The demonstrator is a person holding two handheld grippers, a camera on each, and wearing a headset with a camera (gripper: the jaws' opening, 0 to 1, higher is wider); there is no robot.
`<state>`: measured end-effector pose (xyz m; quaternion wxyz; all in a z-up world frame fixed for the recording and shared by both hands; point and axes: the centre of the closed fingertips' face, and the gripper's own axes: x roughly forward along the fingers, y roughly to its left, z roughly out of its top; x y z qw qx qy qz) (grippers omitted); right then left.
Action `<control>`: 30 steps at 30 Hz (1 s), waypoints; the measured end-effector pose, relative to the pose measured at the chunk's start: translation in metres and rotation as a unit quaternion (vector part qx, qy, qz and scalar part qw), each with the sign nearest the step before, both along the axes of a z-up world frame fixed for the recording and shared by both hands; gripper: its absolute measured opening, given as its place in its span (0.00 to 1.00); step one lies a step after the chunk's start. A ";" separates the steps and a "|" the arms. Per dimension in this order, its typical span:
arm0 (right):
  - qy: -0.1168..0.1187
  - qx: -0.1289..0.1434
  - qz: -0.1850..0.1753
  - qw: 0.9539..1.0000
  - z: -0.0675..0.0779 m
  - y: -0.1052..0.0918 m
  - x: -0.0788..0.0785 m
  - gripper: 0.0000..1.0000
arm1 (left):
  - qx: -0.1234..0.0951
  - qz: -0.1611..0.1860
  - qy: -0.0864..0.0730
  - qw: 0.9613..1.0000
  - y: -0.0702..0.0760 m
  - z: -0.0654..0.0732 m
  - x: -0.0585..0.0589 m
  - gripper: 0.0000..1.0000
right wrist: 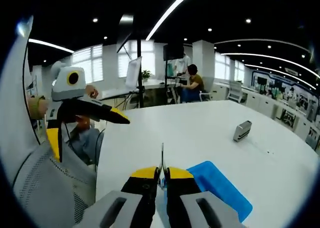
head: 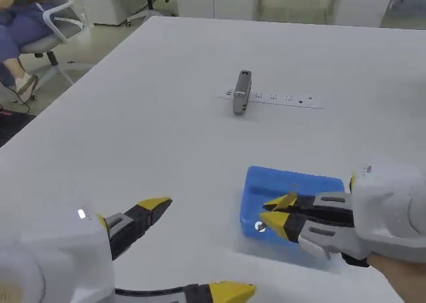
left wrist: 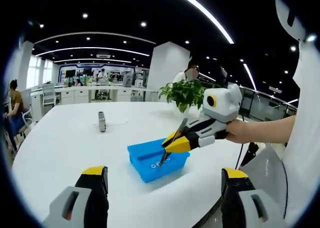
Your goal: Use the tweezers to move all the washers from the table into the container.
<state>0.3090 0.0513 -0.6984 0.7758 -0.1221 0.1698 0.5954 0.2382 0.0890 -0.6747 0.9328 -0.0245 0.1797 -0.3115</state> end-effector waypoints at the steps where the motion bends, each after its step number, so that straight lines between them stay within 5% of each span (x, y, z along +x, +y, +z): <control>1: 0.002 0.001 -0.008 1.000 0.001 -0.001 0.008 0.02 | 0.001 -0.001 -0.001 1.000 -0.002 0.001 0.001 0.96; 7: 0.037 -0.010 -0.059 0.998 -0.019 -0.004 0.047 0.03 | -0.010 0.008 -0.015 1.000 -0.006 0.008 -0.001 0.95; 10: 0.038 -0.040 -0.067 0.996 -0.036 -0.002 0.062 0.03 | -0.012 0.012 -0.011 1.000 -0.003 0.006 -0.006 0.95; 18: 0.062 -0.066 -0.067 0.994 -0.066 0.010 0.068 0.03 | -0.011 0.030 -0.004 0.999 0.011 0.002 -0.012 0.94; 25: 0.065 -0.086 -0.061 0.992 -0.080 0.009 0.066 0.03 | -0.012 0.040 -0.001 0.999 0.018 -0.001 -0.012 0.94; 30: 0.063 -0.077 -0.063 0.993 -0.077 0.009 0.068 0.03 | -0.012 0.040 0.000 0.999 0.017 -0.002 -0.012 0.94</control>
